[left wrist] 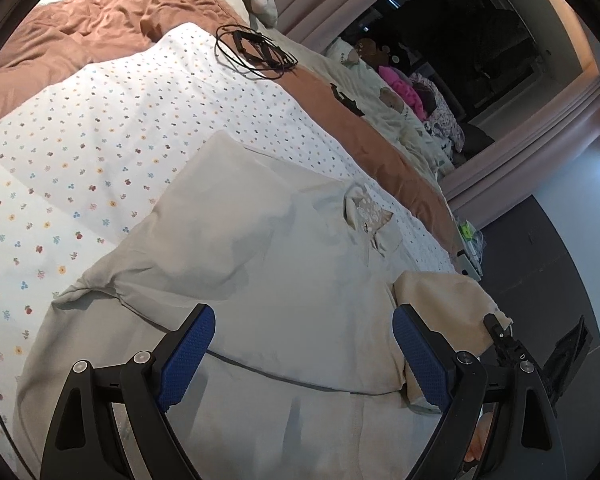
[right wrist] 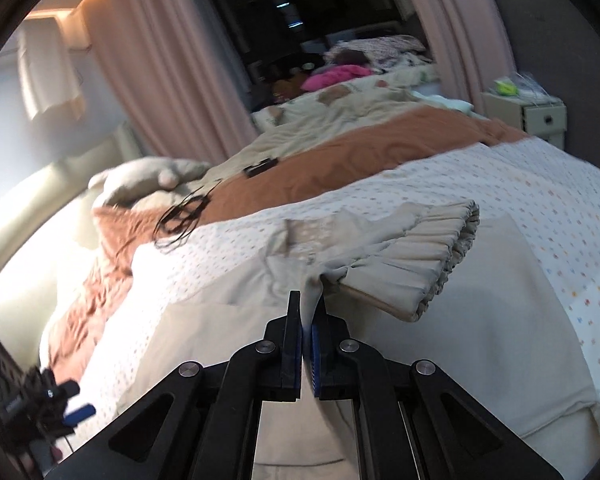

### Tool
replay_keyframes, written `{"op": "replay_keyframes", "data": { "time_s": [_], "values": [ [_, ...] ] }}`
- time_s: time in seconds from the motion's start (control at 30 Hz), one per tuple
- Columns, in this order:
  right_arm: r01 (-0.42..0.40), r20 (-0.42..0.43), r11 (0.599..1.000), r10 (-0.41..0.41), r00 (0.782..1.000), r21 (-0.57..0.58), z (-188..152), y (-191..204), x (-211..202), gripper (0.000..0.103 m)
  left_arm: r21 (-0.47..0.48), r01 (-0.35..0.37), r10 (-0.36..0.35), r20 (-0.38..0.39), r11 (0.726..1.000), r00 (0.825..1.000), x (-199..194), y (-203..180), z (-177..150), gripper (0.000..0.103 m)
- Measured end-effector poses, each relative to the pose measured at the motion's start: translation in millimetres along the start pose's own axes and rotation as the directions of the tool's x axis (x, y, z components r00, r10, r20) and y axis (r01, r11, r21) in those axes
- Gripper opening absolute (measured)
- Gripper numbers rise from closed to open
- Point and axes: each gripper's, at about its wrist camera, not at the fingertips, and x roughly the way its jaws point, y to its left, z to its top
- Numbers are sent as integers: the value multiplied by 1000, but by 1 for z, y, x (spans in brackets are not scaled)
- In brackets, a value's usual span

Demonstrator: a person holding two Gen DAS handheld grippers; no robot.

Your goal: Fold large clothes

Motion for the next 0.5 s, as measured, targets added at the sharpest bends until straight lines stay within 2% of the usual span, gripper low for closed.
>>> {"op": "replay_keyframes", "data": {
  "time_s": [0.17,0.3,0.37,0.43,0.5],
  "values": [
    [-50,-94,989,37,995,-139,-24,52,24,5,-15,-26,26,7,1000,1000,-10,13,5,91],
    [-99,-228,962,40,973,-255,-56,87,48,6,-32,-54,54,2,998,999,-10,25,9,91],
    [-130,-286,955,50,957,-268,-68,92,54,20,-47,-65,65,-1,997,998,-9,31,10,91],
    [-157,-309,958,79,948,-240,-72,90,52,62,-58,-74,74,-4,996,997,-9,36,10,91],
    [-167,-279,966,108,954,-198,-68,80,42,72,-61,-85,85,-8,995,996,-8,37,9,91]
  ]
}}
